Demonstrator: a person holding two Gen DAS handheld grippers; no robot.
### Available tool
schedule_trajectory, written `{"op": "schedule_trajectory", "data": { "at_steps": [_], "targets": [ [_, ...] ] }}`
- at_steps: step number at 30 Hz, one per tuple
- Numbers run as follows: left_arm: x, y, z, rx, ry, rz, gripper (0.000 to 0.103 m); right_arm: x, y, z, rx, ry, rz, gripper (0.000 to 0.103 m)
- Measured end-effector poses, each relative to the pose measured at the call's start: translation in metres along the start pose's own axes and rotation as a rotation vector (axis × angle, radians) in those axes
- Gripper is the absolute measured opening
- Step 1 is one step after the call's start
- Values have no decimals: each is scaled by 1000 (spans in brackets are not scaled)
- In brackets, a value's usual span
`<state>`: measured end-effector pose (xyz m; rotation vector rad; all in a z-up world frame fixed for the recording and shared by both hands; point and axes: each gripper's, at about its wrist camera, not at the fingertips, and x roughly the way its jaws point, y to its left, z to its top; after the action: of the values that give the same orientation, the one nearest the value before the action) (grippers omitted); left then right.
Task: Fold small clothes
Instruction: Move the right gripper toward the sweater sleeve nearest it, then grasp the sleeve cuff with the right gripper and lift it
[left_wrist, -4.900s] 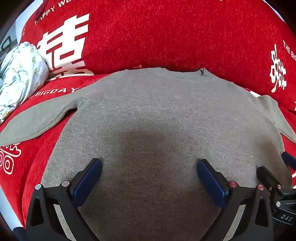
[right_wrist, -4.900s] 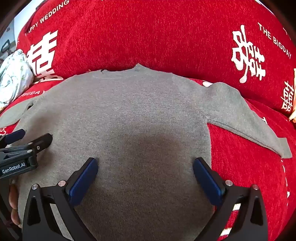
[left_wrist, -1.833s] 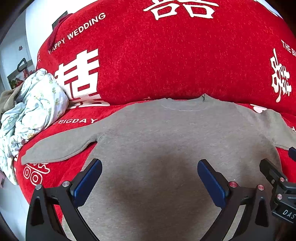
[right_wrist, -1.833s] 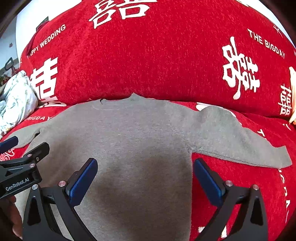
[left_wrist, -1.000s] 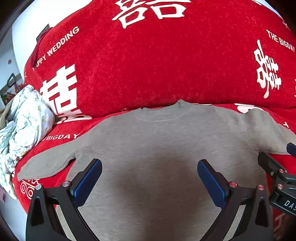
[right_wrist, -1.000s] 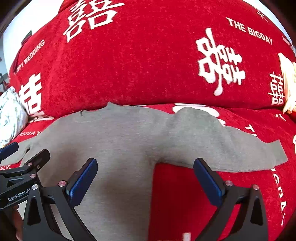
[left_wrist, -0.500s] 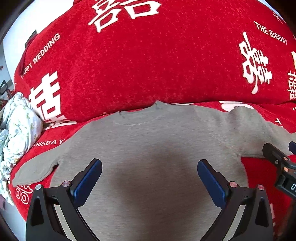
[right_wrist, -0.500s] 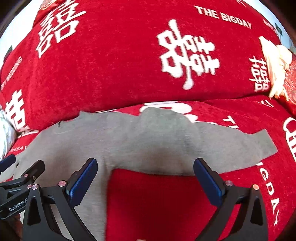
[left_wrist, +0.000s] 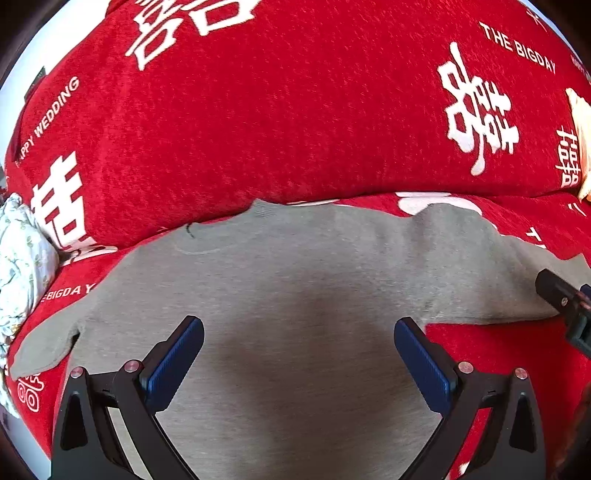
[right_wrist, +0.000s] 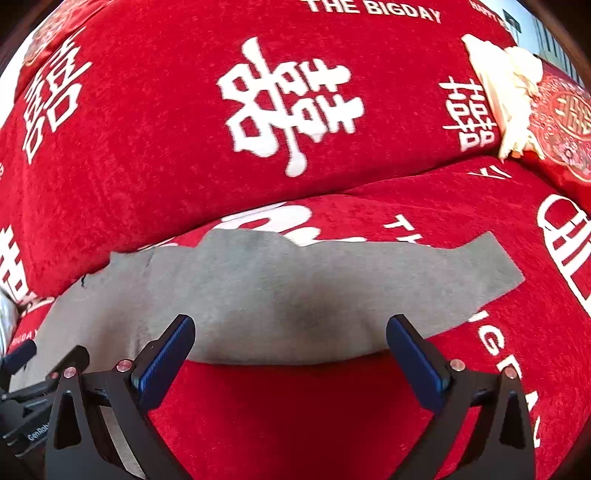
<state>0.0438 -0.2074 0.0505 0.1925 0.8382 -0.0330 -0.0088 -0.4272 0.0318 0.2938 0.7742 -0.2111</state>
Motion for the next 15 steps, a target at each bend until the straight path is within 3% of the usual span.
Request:
{"op": "schedule_trajectory", "data": {
  "at_steps": [15],
  "targets": [
    [19,-45,13,19,39,-54,103,16,-73,15,165,24,-107,103]
  ]
}}
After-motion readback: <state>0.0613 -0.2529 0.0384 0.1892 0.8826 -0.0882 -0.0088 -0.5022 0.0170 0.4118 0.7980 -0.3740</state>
